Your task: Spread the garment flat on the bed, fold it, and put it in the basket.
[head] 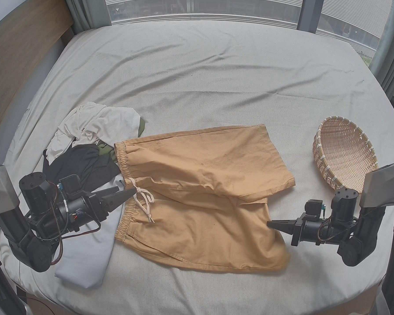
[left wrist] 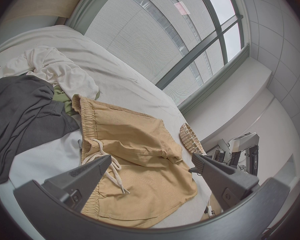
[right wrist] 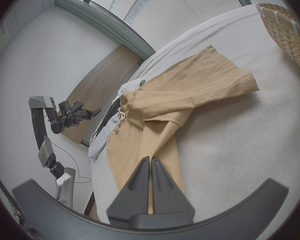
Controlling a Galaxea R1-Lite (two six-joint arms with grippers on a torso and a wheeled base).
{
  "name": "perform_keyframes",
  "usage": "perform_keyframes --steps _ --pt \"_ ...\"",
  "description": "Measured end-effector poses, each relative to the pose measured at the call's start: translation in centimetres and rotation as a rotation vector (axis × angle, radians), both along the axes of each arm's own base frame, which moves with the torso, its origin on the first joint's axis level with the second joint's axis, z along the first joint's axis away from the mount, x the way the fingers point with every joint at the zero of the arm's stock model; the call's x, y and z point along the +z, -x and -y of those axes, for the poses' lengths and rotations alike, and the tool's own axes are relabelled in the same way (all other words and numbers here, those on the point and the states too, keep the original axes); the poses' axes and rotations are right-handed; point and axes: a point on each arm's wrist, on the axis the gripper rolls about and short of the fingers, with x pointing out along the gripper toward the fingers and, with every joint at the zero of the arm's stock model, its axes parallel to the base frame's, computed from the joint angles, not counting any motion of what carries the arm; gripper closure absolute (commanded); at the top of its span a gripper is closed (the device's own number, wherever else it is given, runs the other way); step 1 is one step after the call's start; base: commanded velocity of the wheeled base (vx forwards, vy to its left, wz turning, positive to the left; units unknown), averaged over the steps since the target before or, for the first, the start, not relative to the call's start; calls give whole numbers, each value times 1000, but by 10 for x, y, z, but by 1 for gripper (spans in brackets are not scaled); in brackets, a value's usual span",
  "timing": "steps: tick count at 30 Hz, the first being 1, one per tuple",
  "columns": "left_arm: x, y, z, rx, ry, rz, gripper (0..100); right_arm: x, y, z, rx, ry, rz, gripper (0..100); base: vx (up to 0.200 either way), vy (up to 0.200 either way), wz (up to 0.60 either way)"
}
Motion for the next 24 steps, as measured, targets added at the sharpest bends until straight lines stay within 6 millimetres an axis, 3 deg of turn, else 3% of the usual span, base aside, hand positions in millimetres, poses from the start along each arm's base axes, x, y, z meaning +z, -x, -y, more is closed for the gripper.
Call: perform_keyframes --steps 13,14,24 --pt "1 0 0 0 0 3 0 -10 10 -6 49 50 4 100 0 0 0" --pt "1 0 0 0 0 4 0 -11 10 -6 49 52 3 0 0 0 0" --pt "1 0 0 -2 1 5 0 -3 2 5 -1 42 33 0 0 0 0"
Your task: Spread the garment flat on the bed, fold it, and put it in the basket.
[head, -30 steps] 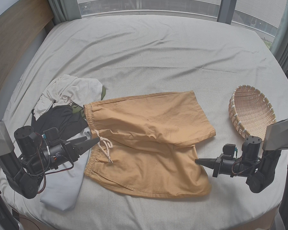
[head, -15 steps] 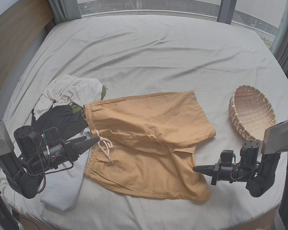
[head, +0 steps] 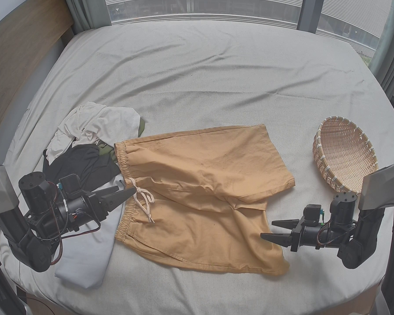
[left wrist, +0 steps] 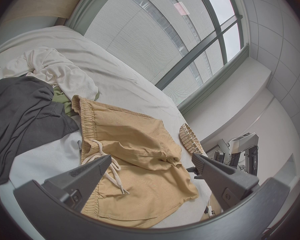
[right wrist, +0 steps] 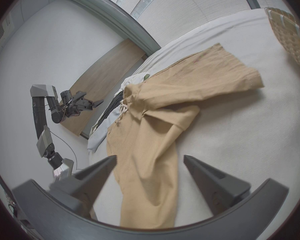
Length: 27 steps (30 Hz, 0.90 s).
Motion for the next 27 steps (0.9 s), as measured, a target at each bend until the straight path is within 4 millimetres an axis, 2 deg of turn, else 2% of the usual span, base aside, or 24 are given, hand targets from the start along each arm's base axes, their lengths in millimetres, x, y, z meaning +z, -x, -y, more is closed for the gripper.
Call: perform_keyframes --steps 5,11,22,27 --pt "0 0 1 -3 0 0 0 2 -5 7 -86 21 20 0 0 0 0" --pt "0 0 2 -6 0 0 0 -3 -4 9 -102 31 1 0 0 0 0" --pt "0 0 2 -6 0 0 0 -13 12 8 -55 18 -107 0 0 0 0" --pt "0 0 2 -6 0 0 0 -16 18 0 -27 -11 -171 0 0 0 0"
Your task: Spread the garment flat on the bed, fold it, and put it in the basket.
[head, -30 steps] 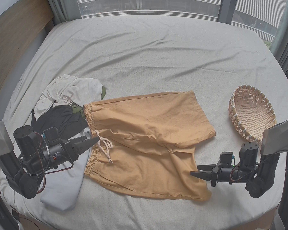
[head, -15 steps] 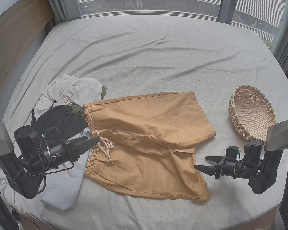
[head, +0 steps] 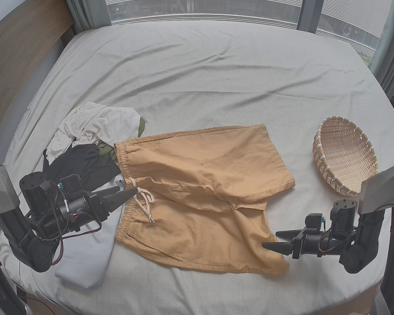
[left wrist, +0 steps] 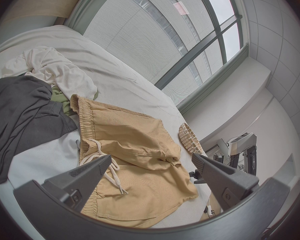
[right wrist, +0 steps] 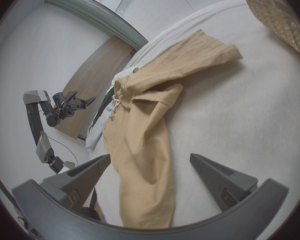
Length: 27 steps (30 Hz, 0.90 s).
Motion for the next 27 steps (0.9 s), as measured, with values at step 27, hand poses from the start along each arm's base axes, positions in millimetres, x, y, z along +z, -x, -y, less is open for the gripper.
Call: perform_keyframes --steps 27 --pt "1 -1 0 2 2 5 0 59 32 -26 175 -191 -23 0 0 0 0"
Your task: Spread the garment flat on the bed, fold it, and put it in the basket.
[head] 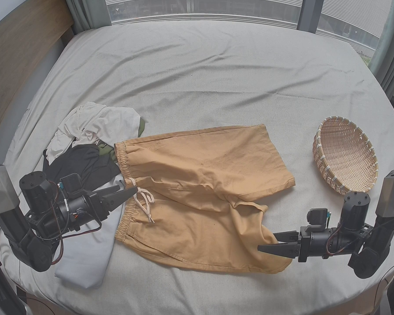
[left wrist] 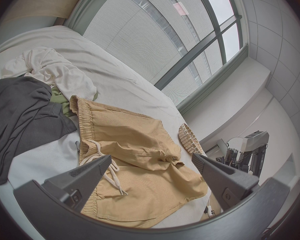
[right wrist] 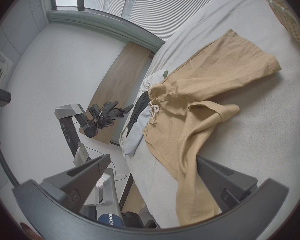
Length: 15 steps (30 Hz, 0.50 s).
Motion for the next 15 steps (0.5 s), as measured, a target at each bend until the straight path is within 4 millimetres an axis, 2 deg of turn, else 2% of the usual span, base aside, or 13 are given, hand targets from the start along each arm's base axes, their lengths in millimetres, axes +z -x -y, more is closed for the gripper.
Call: perform_keyframes --steps 15 --pt "0 0 0 0 1 1 0 23 14 -4 43 -60 6 0 0 0 0"
